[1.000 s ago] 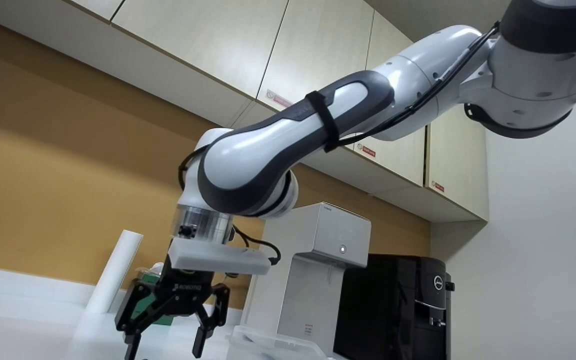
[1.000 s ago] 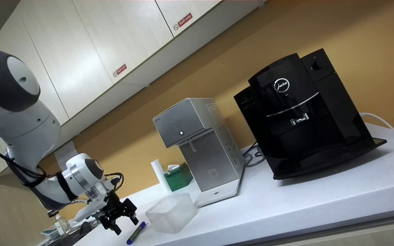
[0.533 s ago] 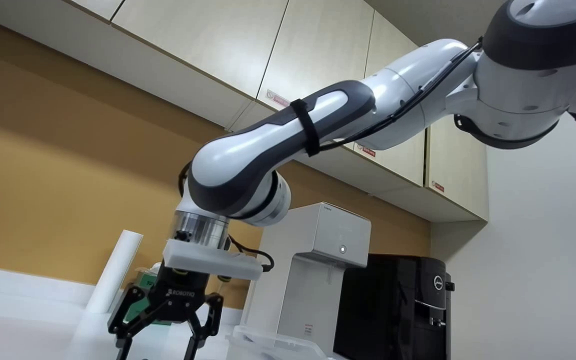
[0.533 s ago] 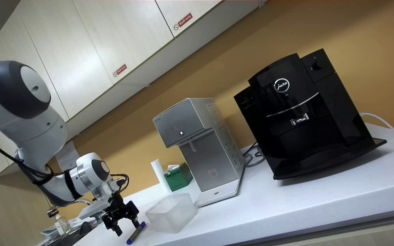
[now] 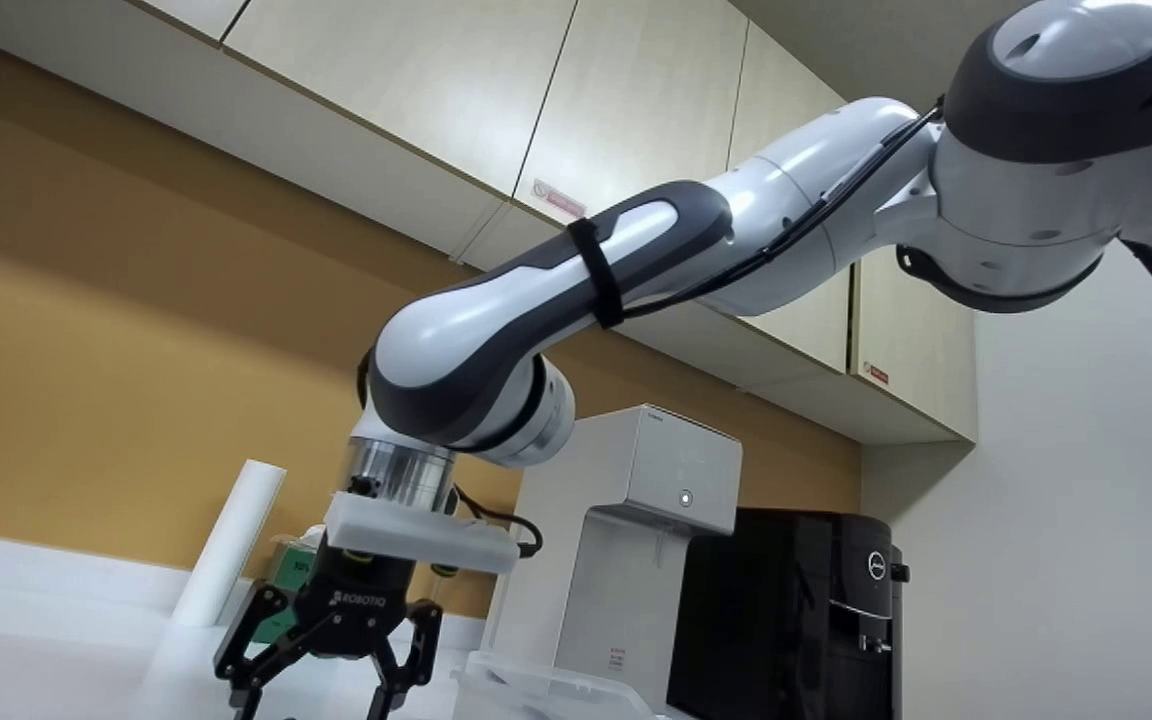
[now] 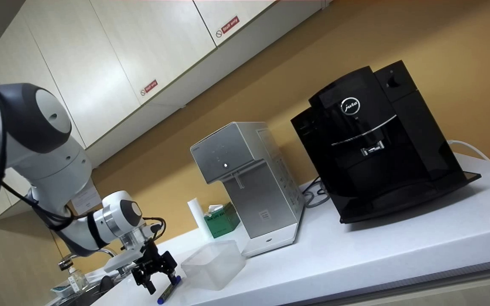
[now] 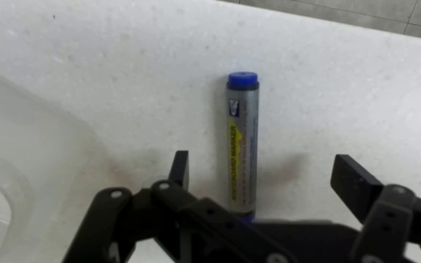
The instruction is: Put the marker in the bowl
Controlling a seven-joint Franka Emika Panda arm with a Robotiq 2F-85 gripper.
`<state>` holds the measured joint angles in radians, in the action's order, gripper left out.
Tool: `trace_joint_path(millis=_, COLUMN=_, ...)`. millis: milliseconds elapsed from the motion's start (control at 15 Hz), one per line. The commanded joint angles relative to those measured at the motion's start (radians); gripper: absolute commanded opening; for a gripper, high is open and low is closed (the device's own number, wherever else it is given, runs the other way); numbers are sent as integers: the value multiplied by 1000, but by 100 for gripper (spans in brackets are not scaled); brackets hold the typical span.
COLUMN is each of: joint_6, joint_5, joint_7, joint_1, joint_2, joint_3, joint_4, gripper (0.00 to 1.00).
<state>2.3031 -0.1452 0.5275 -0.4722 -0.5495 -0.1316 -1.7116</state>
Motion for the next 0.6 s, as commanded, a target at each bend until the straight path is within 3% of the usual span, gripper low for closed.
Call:
trace_joint_path(millis=0, joint_6=-23, joint_5=15, joint_7=-9, joint_1=2, joint_2=-19, joint_3=4, joint_4=40, gripper=74)
trace_joint_path(millis=533, joint_6=-16, joint_5=16, joint_7=-5, joint_1=4, joint_2=-16, joint_3=14, joint_4=34, gripper=19)
